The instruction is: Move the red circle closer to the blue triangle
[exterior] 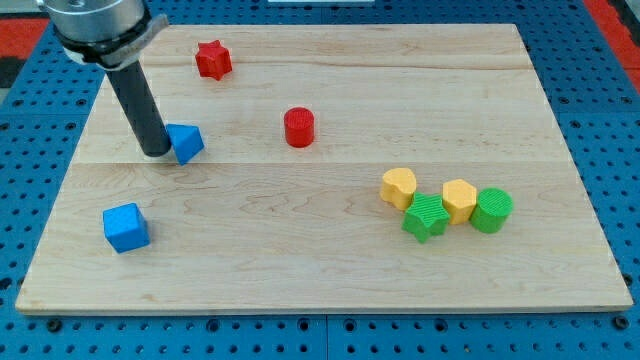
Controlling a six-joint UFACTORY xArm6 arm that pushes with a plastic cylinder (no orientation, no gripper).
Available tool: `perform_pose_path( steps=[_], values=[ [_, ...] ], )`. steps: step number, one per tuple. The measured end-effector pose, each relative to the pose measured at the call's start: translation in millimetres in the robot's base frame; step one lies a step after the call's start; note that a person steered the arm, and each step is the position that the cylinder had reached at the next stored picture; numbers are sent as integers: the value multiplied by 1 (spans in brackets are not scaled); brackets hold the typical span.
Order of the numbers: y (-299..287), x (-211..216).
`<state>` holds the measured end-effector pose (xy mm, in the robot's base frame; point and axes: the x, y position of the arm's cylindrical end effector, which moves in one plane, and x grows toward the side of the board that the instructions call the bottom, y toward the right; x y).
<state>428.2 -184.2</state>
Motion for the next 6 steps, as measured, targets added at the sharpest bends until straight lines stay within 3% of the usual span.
perform_pose_path(
  steps=[2,4,6],
  values=[
    [49,-1],
    [70,48],
    [178,3]
  ],
)
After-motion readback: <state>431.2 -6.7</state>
